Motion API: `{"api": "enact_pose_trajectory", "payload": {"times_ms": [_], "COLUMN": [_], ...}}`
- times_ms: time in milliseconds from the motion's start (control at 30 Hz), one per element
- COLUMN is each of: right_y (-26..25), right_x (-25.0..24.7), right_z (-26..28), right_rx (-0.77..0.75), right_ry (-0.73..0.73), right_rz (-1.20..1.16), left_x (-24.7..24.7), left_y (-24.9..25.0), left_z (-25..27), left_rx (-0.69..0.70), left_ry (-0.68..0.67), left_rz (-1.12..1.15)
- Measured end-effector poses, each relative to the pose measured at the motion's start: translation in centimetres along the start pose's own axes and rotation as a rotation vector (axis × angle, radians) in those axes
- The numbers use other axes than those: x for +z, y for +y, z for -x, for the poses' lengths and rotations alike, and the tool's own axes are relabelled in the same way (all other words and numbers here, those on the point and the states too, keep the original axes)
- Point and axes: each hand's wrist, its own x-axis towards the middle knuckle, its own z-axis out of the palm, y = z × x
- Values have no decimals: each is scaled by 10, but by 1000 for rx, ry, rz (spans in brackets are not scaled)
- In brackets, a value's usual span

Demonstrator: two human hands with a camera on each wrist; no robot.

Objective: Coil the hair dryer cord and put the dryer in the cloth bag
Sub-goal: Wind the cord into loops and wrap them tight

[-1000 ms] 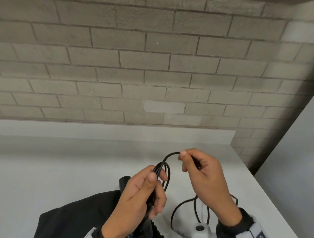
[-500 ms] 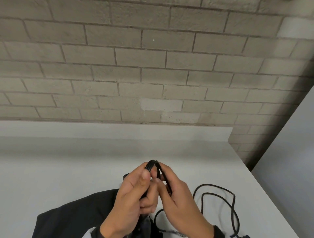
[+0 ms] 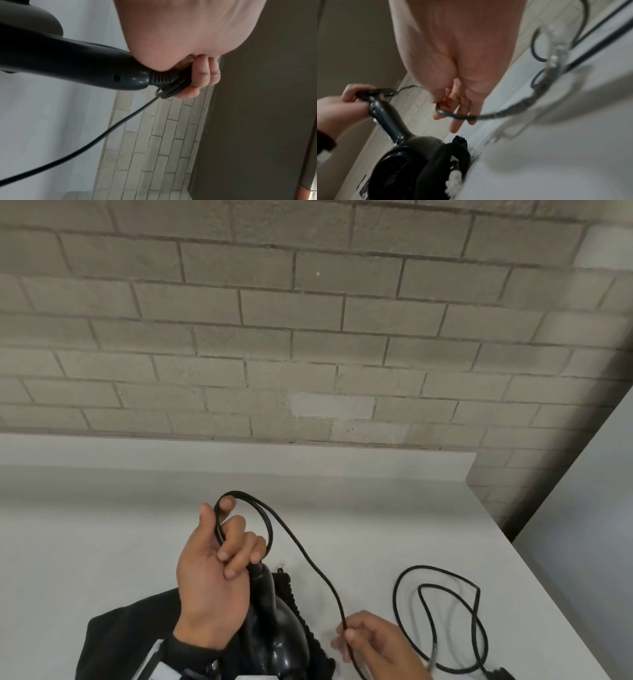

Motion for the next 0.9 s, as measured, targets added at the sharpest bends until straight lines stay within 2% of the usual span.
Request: {"api": "enact_pose_trajectory", "payload": {"times_ms": [100,167,233,333,400,567,700,900], "right_y": [2,-7,-17,-39,-60,-114,-137,-149], "right_x": [-6,-8,-11,-20,-23,-27,-30,-27], "right_z": [9,16,23,31,37,52,59,66], "right_rx": [44,69,-26,-325,-473,-727,-797,-791], "right_ry": [39,33,53,158,182,311,346,426], "right_rz": [-200,-162,100,762,929,1012,1016,1088], "left_x": [-4,-2,2,9,11,13,13,12], "left_y": [0,-3,-6,-9,-11,-15,-17,-17], "left_z": [-3,-3,-3,-2,-1,0,4,6], "left_rx": [29,53,77,100,107,128,155,174], "left_ry": [17,16,9,-2,-13,-52,-73,-76], "left_rz": [-24,-75,-139,-211,-246,-311,-373,-425]}}
